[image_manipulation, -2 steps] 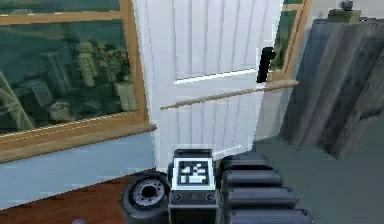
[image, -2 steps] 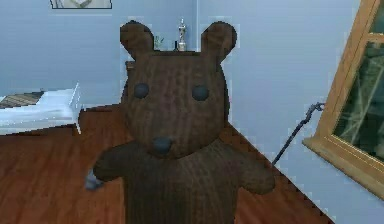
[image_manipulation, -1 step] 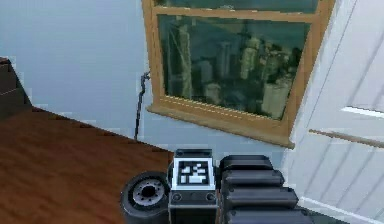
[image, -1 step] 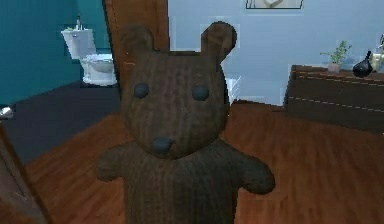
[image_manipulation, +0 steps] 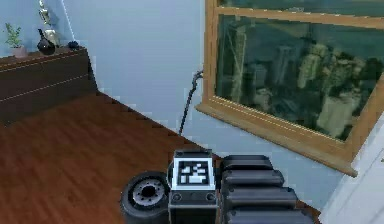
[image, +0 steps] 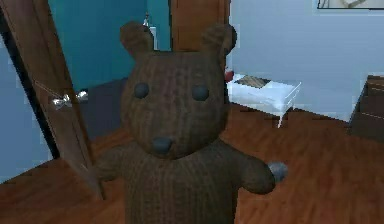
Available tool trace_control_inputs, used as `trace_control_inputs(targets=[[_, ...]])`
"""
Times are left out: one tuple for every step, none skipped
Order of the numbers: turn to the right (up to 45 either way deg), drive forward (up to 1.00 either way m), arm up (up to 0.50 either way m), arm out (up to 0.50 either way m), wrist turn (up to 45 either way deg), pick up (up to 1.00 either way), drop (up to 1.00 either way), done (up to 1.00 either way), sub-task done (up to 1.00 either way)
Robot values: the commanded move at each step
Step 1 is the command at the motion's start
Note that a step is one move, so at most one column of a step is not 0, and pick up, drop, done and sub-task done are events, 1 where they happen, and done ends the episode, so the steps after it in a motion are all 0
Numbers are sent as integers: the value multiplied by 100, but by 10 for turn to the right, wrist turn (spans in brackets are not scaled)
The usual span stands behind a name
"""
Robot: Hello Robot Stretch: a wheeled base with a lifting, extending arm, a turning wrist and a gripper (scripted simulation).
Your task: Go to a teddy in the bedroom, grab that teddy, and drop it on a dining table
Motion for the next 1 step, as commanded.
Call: trace_control_inputs(targets=[[0, 100, 0, 0, 0, 0, 0, 0, 0]])
